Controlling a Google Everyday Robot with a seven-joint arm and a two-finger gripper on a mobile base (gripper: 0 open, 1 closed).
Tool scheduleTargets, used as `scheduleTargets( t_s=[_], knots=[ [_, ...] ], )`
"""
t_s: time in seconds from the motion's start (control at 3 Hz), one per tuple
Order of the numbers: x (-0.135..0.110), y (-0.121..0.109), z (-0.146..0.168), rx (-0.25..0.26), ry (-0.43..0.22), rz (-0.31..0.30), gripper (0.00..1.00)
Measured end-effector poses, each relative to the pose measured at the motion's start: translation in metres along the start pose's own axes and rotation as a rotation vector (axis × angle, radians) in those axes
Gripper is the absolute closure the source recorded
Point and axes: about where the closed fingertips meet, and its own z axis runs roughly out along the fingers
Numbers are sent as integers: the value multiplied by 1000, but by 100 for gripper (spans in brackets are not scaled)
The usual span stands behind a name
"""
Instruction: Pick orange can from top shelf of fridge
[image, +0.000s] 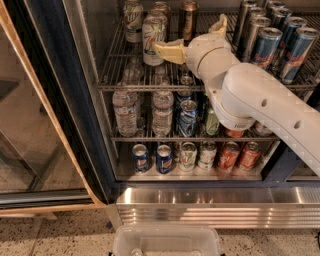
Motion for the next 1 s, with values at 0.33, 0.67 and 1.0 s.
scheduleTargets(
  t_s=[0.33,0.67,1.0],
  knots=[
    [9,-10,7,13,15,42,0],
    [9,-13,18,20,5,42,0],
    [3,-22,27,41,-4,31,0]
  ],
)
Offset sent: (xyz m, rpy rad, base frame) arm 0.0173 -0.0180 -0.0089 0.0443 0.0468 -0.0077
